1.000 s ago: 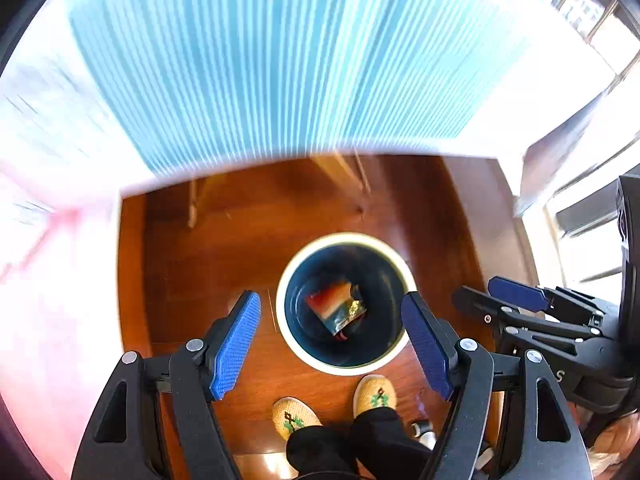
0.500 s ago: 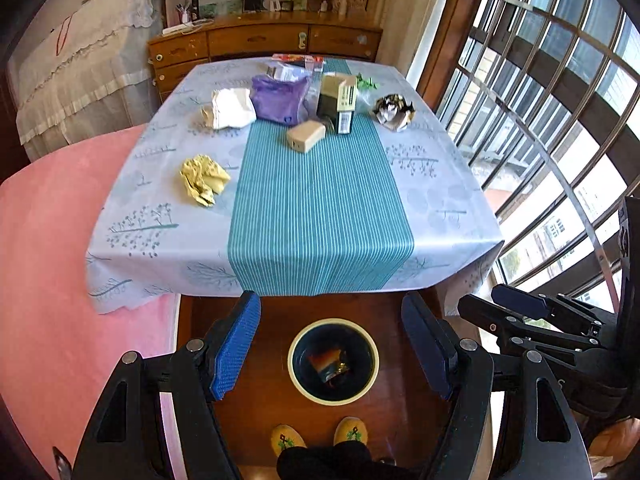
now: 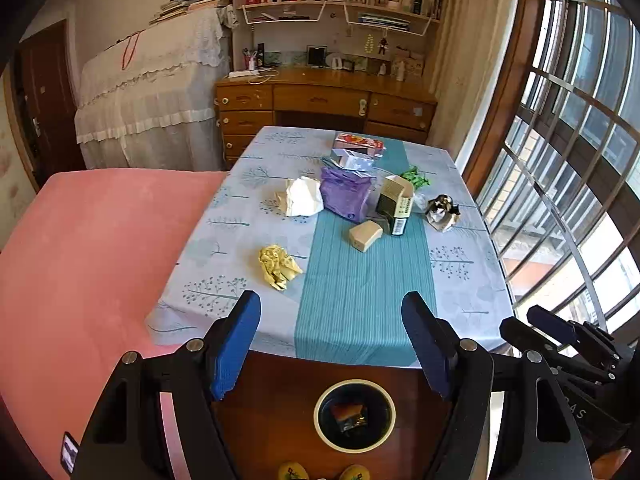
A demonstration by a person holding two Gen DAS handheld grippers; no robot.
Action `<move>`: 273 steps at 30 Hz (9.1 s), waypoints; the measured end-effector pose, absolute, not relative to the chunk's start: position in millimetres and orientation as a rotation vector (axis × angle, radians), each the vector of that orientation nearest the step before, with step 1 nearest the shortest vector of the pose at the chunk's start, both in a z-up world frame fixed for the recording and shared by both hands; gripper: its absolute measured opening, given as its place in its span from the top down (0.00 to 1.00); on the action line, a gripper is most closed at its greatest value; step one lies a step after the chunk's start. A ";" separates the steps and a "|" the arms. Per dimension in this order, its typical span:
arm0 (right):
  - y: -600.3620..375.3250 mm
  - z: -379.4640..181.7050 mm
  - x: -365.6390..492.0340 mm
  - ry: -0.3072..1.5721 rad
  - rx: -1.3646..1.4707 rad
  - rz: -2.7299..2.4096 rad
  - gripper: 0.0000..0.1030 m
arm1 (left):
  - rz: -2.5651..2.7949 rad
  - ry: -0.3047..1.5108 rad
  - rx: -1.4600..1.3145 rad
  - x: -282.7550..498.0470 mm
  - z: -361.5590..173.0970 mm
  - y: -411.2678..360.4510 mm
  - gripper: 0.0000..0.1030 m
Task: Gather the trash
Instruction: 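Raise both tools back toward the table, then grasp the yellow crumpled paper with the left tool while the right tool grasps the beige cardboard, then carry the yellow paper and beige cardboard over the bin and release both, then raise both tools back toward the table, then move the left tool toward the white tissue while the right tool approaches the purple bag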
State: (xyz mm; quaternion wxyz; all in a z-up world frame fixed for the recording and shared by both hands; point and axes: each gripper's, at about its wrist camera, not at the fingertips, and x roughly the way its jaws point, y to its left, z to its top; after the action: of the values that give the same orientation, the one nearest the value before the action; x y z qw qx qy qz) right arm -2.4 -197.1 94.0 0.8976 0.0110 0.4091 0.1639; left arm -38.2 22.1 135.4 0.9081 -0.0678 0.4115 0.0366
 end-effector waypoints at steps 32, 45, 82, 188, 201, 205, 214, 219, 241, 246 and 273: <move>-85.8 -75.7 266.1 0.982 -0.165 0.347 0.29 | 0.188 1.324 -0.380 205.1 -97.4 154.5 0.28; -57.0 -126.7 321.2 0.980 -0.372 0.507 0.26 | 0.157 1.368 -0.338 233.9 -134.0 143.0 0.28; -85.7 -96.5 242.9 1.012 -0.156 0.487 0.42 | 0.105 1.256 -0.254 193.1 -75.5 102.9 0.66; -187.8 -178.8 -34.0 1.240 0.120 0.000 0.28 | -0.261 1.030 0.086 -72.3 -145.1 -7.4 0.10; -149.9 -24.6 -15.0 1.091 0.103 0.014 0.28 | -0.194 0.876 0.075 -47.6 7.5 27.1 0.11; -143.7 5.5 6.2 1.042 0.095 0.022 0.28 | -0.174 0.850 0.052 -31.1 41.8 38.7 0.13; -132.7 52.9 67.5 0.923 0.077 0.066 0.28 | -0.136 0.818 0.067 15.1 68.0 49.6 0.17; -133.7 67.9 101.9 0.868 0.063 0.123 0.28 | -0.082 0.818 0.084 45.3 71.2 47.2 0.17; -139.3 41.2 197.9 0.805 -0.029 0.349 0.28 | 0.081 0.963 -0.054 143.2 38.1 45.3 0.17; -128.4 23.3 222.6 0.833 -0.011 0.347 0.28 | 0.064 1.017 -0.119 173.5 16.8 74.9 0.17; -45.3 -108.5 391.9 1.036 0.113 0.118 0.32 | -0.169 1.250 -0.091 405.4 -116.3 146.9 0.16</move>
State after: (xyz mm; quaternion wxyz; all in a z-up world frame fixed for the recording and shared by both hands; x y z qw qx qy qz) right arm 391.9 -45.3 -108.5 0.8657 0.0537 0.4945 0.0562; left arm 405.4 146.9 -116.3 0.8067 -0.0426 0.5841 -0.0788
